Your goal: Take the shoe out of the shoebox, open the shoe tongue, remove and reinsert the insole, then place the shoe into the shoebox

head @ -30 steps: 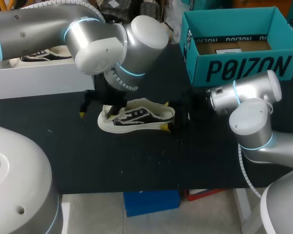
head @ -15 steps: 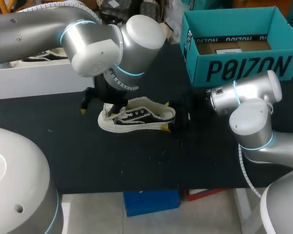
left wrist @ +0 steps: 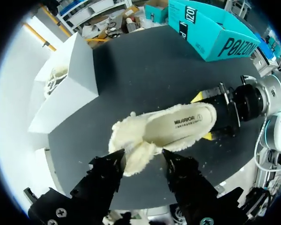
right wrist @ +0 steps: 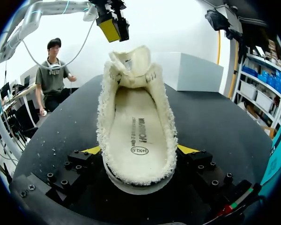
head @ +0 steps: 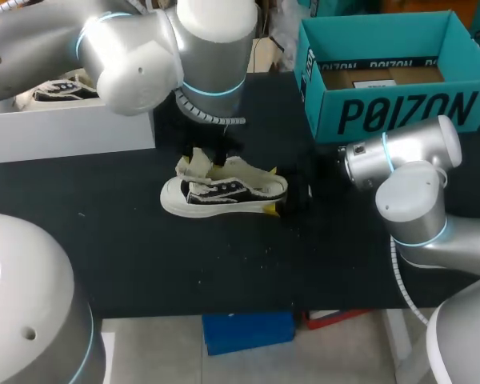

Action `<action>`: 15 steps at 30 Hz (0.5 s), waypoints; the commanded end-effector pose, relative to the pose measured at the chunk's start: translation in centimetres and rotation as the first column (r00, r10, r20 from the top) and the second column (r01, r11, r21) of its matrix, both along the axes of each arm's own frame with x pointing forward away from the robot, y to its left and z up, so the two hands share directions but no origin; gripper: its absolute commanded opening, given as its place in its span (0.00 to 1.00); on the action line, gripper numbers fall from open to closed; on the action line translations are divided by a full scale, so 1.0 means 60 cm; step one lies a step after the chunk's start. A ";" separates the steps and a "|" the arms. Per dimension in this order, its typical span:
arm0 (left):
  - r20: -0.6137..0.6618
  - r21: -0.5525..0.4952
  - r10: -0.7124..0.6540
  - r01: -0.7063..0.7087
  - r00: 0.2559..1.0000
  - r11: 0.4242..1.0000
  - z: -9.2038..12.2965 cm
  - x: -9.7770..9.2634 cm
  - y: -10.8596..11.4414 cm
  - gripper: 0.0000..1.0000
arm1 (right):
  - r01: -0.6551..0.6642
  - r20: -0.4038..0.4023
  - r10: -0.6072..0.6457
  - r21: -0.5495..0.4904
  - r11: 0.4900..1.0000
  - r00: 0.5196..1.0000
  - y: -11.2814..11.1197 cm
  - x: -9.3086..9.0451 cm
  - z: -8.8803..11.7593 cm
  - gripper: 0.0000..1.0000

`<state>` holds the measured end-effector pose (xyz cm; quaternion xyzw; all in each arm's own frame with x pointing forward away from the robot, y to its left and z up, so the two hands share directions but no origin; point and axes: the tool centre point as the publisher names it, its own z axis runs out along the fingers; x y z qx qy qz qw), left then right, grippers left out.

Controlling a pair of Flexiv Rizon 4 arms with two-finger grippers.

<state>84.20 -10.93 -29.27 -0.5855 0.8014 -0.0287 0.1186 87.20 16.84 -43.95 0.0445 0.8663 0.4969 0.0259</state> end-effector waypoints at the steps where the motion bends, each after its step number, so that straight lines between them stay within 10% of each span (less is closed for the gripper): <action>1: -0.079 -0.556 -0.801 0.641 0.594 0.529 -0.008 0.052 -0.035 0.00 | 0.001 -0.001 -0.001 -0.001 1.000 1.000 0.001 0.003 -0.003 0.00; 8: -0.031 -0.644 -0.895 0.676 0.445 0.358 -0.008 0.052 -0.035 0.00 | 0.001 -0.001 -0.001 -0.001 1.000 1.000 0.001 0.003 -0.003 0.00; 15: -0.030 -0.645 -0.896 0.676 0.444 0.357 -0.008 0.052 -0.035 0.00 | 0.001 -0.001 -0.001 -0.001 1.000 1.000 0.001 0.003 -0.003 0.00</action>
